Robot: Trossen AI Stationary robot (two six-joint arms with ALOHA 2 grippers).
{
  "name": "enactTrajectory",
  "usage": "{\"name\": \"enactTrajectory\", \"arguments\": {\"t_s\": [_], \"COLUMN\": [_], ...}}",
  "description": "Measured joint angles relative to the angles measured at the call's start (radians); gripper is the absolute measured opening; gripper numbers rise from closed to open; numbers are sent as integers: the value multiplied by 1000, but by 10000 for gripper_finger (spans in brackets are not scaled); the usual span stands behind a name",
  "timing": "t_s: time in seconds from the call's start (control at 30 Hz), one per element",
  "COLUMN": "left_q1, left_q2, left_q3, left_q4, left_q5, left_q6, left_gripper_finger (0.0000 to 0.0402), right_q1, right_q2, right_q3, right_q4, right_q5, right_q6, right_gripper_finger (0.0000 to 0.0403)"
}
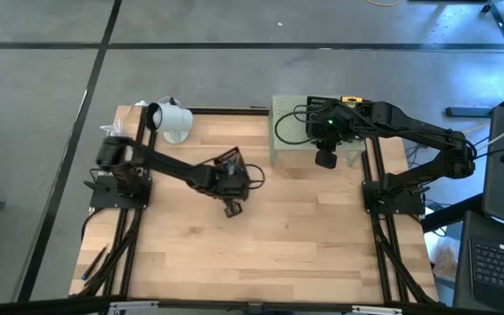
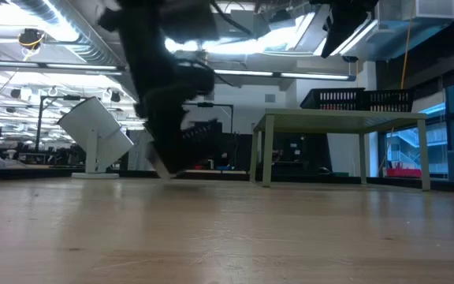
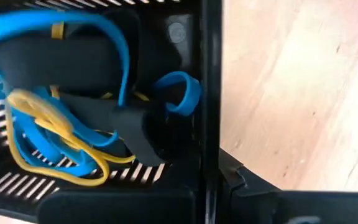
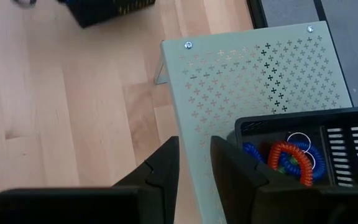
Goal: Pick & Place Office Desk Supplies
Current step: Put the black basket on the shelf
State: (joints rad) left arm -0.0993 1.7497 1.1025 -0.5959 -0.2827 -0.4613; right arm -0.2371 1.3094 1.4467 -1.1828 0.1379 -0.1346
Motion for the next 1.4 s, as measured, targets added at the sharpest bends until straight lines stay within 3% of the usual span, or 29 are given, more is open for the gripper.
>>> {"name": "enactTrajectory", "arguments": {"t_s": [0.3, 0.77, 1.13, 1.4], "left_q1": [4, 3, 3, -1], "left_q2": [168, 176, 176, 176], "left_q3": [174, 190, 220, 398], "left_q4": [-30, -25, -38, -347], "left_q5": [65, 67, 69, 61], "left_q6": [115, 80, 79, 72], "left_gripper_finger": [3, 6, 85, 106], "right_q1": [0, 0, 0, 0], "right_q2": [0, 0, 0, 0], "right_q3": [0, 0, 0, 0], "right_q4": [-13, -14, -14, -13], "right_q5": [0, -49, -49, -53], "right_q6": [0, -3, -3, 18], "right_gripper_finger": [96, 96, 96, 96]}}
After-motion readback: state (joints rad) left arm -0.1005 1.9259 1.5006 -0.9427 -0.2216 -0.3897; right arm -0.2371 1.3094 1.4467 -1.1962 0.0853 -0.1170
